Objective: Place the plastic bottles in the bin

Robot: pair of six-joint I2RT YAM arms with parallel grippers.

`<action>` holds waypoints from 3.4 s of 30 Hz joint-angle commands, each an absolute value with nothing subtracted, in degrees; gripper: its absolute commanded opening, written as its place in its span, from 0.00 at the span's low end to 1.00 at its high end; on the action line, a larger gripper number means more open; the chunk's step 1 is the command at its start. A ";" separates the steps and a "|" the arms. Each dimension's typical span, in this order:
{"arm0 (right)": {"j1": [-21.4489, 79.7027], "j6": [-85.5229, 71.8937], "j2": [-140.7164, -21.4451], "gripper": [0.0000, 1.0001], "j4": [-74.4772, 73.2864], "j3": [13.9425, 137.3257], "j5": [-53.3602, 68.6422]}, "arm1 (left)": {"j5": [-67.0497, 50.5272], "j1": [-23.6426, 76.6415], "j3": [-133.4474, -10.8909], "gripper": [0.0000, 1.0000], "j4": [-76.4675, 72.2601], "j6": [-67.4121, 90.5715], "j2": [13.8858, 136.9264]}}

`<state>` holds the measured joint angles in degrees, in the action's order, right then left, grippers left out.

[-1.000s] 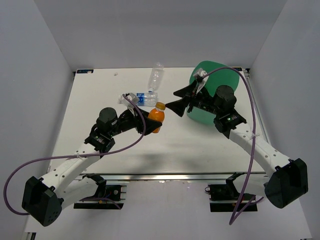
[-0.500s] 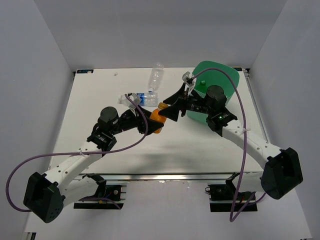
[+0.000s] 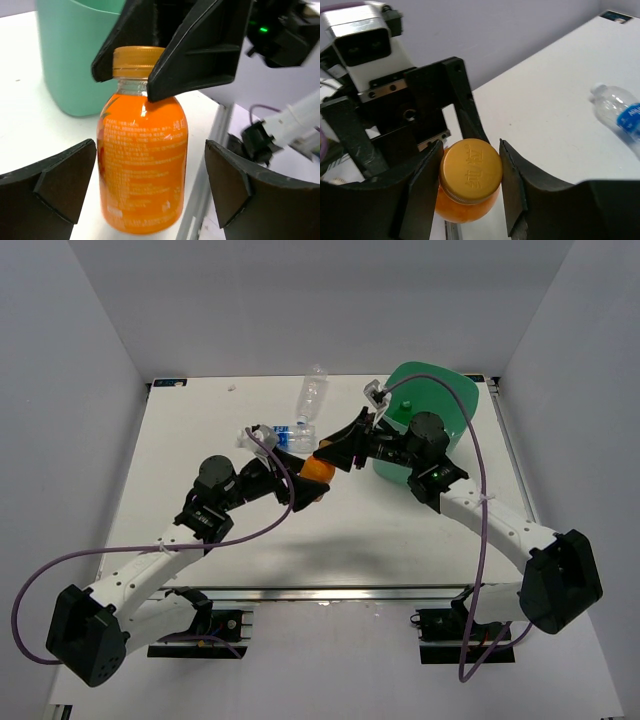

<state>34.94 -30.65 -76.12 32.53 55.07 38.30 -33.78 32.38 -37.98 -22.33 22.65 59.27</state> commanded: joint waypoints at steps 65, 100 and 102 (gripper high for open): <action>22.41 0.44 -61.52 0.89 4.40 63.10 5.95 | 30.57 15.82 -82.89 0.47 21.80 82.01 117.96; 36.83 4.05 -85.33 0.89 3.34 71.10 11.16 | 0.09 30.15 -60.56 0.00 -15.82 46.06 82.27; 36.83 2.29 -87.09 0.89 3.95 71.80 14.75 | 0.17 30.32 -60.29 0.00 -16.61 46.41 82.09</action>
<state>36.93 5.91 -85.89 1.56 68.79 14.22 3.36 29.95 -60.49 -11.31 45.04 85.08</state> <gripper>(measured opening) 0.895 0.680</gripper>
